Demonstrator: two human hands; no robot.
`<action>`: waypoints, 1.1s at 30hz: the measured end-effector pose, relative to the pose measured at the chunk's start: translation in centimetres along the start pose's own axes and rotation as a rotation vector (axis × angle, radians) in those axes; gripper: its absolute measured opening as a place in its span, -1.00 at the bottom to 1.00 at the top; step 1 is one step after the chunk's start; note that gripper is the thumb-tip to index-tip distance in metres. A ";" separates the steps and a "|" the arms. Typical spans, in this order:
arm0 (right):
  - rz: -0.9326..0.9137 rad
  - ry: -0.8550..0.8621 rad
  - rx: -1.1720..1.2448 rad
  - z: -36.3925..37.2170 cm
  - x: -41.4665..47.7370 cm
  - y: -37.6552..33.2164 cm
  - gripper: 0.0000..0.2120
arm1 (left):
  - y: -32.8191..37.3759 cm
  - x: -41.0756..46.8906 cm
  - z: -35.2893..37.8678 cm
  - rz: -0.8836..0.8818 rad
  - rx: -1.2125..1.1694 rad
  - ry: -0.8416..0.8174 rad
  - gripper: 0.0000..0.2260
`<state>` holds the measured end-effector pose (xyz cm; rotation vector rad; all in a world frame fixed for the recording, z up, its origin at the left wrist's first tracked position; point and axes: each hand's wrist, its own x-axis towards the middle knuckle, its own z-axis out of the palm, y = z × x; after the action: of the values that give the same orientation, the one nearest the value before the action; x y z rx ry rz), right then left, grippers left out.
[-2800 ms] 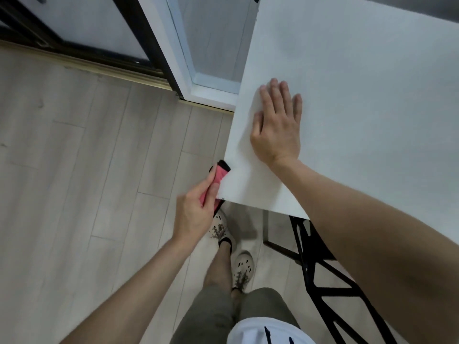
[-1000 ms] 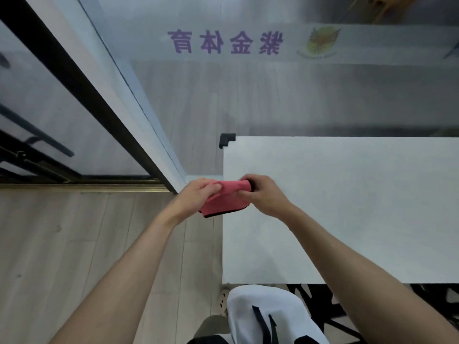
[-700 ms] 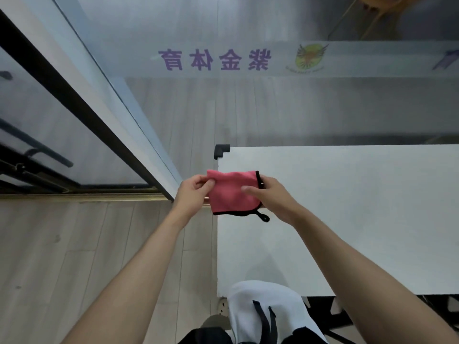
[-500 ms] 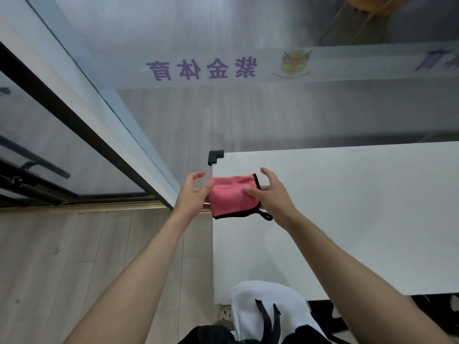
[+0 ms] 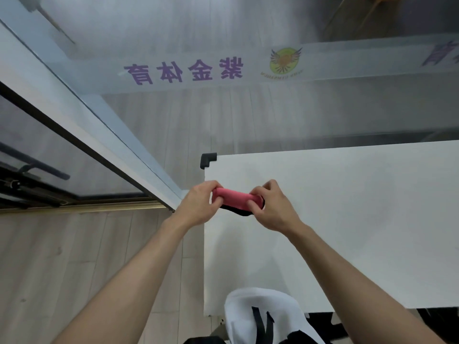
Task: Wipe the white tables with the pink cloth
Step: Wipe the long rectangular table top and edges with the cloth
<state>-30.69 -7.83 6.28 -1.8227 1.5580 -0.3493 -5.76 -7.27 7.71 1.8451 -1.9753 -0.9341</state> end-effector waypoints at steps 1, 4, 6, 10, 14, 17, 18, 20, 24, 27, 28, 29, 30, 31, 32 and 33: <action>-0.021 -0.023 -0.007 -0.1 0.4 0.4 -0.74 | 0.2 0.5 0.1 -0.012 -0.013 -0.037 -0.90; -0.021 -0.214 0.082 -0.4 2.1 0.6 -0.68 | 0.1 1.7 0.2 -0.074 -0.043 -0.056 -0.94; 0.008 -0.253 0.162 -0.3 3.0 0.5 -0.64 | -0.3 2.3 0.2 -0.143 -0.121 -0.055 -0.95; -0.138 -0.094 -0.027 0.3 3.8 0.5 -0.39 | -0.4 3.2 0.5 -0.344 -0.443 -0.017 -0.90; -0.287 -0.056 -0.151 2.0 4.1 0.0 -0.15 | 0.5 4.9 0.1 -0.602 -0.845 -0.018 -0.72; -0.344 0.084 -0.120 3.6 5.1 -0.3 -0.59 | 0.7 6.4 -0.4 -0.691 -1.006 -0.051 -0.66; -0.321 0.099 -0.097 3.9 5.3 -0.5 -0.68 | 0.6 6.9 -0.6 -0.694 -1.030 -0.070 -0.67; -0.220 0.103 -0.019 3.7 6.1 -0.2 -0.74 | 0.1 7.6 -0.4 -0.671 -0.958 -0.120 -0.65; -0.013 0.116 -0.053 1.4 9.8 2.8 -0.77 | -2.6 8.9 1.3 -0.274 0.128 -0.277 -0.33; 0.027 0.204 -0.160 0.2 14.8 3.9 -0.72 | -4.1 9.7 3.7 -0.014 0.626 -0.436 0.11; -0.005 0.251 -0.187 0.2 16.5 3.7 -0.68 | -4.5 9.8 4.6 -0.007 0.682 -0.479 0.18; -0.053 0.287 -0.220 0.4 18.2 3.4 -0.66 | -4.9 9.8 5.4 -0.027 0.701 -0.502 0.23; -0.105 0.293 -0.261 1.0 19.6 3.1 -0.65 | -5.3 9.7 6.1 -0.044 0.710 -0.505 0.27; -0.156 0.265 -0.319 1.8 20.8 2.9 -0.64 | -5.6 9.6 6.6 -0.055 0.717 -0.494 0.30; -0.198 0.210 -0.390 2.7 21.6 3.0 -0.63 | -5.8 9.6 6.9 -0.060 0.720 -0.484 0.32; -0.221 0.136 -0.451 3.6 22.0 3.2 -0.62 | -6.0 9.6 7.0 -0.058 0.720 -0.481 0.33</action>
<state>-25.65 -27.43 -3.59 -2.3728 1.6258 -0.2385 -6.74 -14.53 -3.38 2.1817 -2.8499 -0.7911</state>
